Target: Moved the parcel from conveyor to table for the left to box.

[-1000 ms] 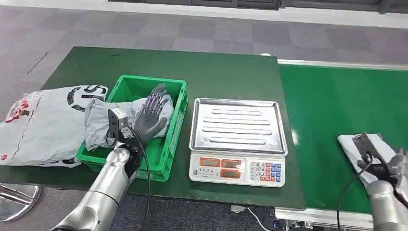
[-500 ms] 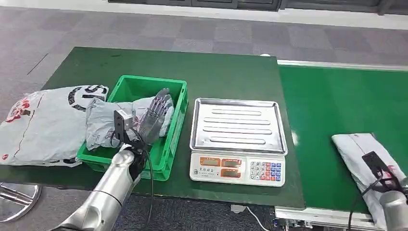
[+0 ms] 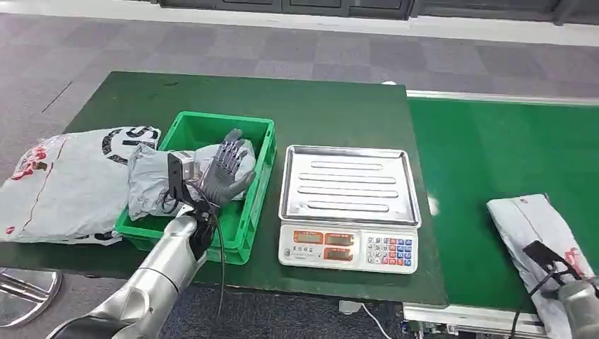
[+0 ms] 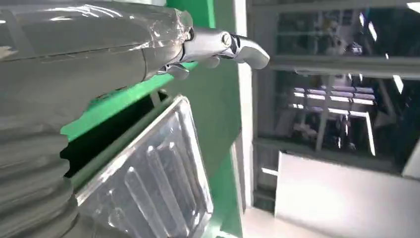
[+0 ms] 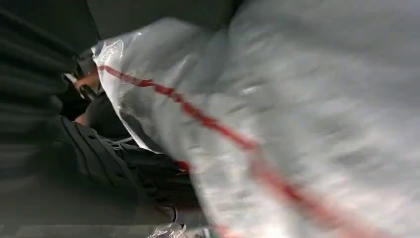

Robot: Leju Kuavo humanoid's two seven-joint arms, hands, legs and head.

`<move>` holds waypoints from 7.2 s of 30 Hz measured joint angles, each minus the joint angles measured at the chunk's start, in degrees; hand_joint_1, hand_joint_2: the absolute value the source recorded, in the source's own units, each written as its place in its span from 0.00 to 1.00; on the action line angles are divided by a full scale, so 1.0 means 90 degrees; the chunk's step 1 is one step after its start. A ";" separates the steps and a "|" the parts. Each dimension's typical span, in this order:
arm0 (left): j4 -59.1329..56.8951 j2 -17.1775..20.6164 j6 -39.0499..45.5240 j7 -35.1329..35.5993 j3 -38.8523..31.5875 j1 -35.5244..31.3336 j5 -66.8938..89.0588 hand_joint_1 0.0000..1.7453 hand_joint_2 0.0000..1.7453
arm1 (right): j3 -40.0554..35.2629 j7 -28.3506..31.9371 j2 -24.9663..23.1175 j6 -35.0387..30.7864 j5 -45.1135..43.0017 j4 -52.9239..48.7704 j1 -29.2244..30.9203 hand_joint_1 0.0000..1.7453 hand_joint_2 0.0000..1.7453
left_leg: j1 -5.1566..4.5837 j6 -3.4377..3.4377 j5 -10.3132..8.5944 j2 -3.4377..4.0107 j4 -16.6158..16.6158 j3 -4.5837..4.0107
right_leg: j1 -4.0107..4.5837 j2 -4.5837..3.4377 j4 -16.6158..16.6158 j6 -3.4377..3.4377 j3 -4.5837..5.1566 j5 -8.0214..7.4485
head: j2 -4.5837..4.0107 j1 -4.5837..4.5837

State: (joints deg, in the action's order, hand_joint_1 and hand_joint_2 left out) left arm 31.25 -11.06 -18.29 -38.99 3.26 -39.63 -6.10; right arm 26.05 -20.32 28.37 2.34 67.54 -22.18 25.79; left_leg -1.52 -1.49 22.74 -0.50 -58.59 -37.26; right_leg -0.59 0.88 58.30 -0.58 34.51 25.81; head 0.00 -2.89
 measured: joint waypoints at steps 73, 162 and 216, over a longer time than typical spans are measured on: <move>0.1326 -0.0204 0.1282 -0.0129 -0.0291 0.0747 0.0491 0.00 1.00 | -0.1766 0.5441 -0.2351 -0.3166 -0.2731 -0.7240 -0.1620 1.00 1.00 | -0.0002 0.0020 0.0003 0.0010 0.0033 -0.0029 | 0.0000 -0.0009 0.0001 0.0029 0.0043 0.0010 | 0.0000 0.0000; 0.1032 -0.0282 0.1799 -0.0141 0.0430 0.0615 -0.0063 0.00 1.00 | -0.5977 0.3956 -0.1195 -0.1834 -0.4639 -0.5032 0.1015 0.00 1.00 | 0.0008 0.0027 -0.0057 0.0024 0.0028 -0.0094 | 0.0010 -0.0030 0.0000 0.0030 0.0124 -0.0058 | 0.0000 0.0000; -0.1505 -0.0658 0.1378 0.5391 0.4461 -0.1951 0.5535 0.00 1.00 | -0.4087 0.5372 -0.2584 -0.0714 -0.6494 -0.6001 0.0056 0.00 1.00 | 0.0017 0.0024 -0.0062 0.0039 0.0015 -0.0117 | 0.0020 -0.0034 0.0001 0.0032 0.0141 -0.0069 | 0.0000 -0.0002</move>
State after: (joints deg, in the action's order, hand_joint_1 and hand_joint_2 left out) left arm 17.71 -16.98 -5.89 9.53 43.41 -57.19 43.71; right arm -10.73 28.02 5.11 -4.09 9.09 -76.19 26.29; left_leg -1.37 -1.28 22.19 -0.16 -58.45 -38.32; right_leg -0.41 0.57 58.31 -0.30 35.78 25.19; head 0.00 -2.91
